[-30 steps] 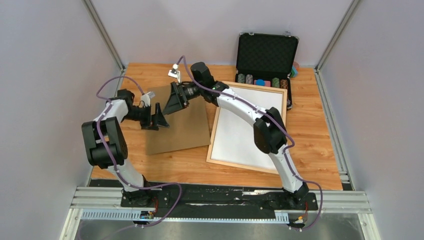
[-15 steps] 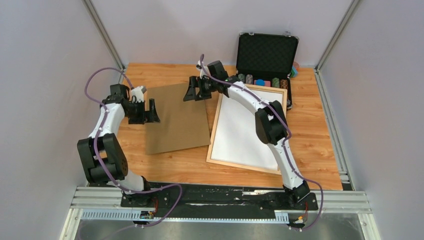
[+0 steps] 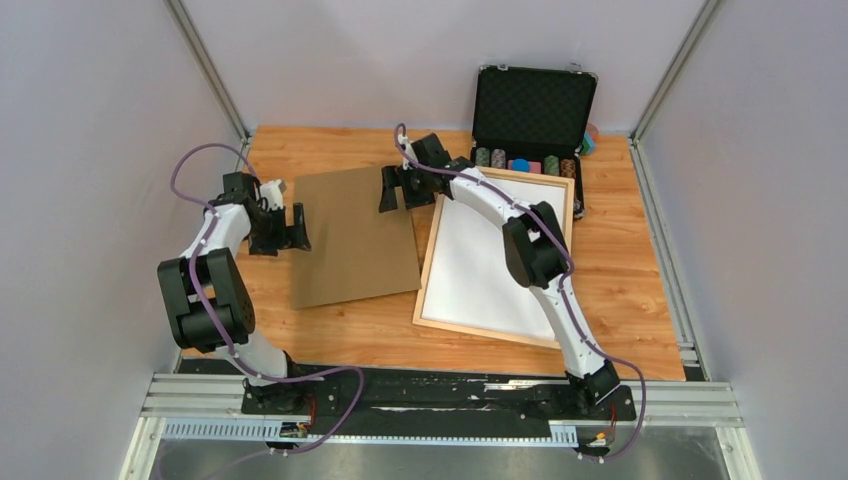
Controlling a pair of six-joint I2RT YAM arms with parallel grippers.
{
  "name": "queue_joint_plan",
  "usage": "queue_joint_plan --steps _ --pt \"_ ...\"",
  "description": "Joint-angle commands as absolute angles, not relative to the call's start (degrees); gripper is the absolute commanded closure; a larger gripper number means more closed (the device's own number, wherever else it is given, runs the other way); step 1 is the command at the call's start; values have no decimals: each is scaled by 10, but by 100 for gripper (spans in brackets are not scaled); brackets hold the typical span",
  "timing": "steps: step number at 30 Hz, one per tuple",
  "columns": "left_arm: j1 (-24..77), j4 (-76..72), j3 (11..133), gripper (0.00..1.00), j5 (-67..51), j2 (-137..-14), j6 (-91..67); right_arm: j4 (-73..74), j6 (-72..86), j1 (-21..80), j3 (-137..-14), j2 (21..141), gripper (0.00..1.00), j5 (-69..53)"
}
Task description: Put the photo into the frame
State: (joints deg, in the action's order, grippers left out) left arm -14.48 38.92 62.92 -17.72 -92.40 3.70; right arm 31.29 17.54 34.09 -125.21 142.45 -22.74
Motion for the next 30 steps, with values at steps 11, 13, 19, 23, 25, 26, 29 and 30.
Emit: queue_joint_plan --steps 11,13,19,23,25,26,29,30 --pt "-155 358 629 0 -178 -953 31 323 154 335 -1246 1393 11 -163" --pt "-155 358 628 0 -183 -958 29 325 153 334 -1242 1391 11 -159" --pt "-155 359 628 0 -204 -968 29 325 166 333 -1232 1390 11 -178" --pt "-155 359 627 0 -222 -974 29 325 185 334 -1218 1393 12 -198" --pt "-155 359 625 0 -227 -978 29 325 194 335 -1208 1393 12 -207" --pt "-155 358 624 0 -231 -981 29 324 199 335 -1204 1393 12 -215" --pt "-155 358 622 0 -237 -988 29 319 213 335 -1190 1391 12 -238" --pt "-155 358 622 0 -241 -993 29 317 219 336 -1187 1389 13 -249"
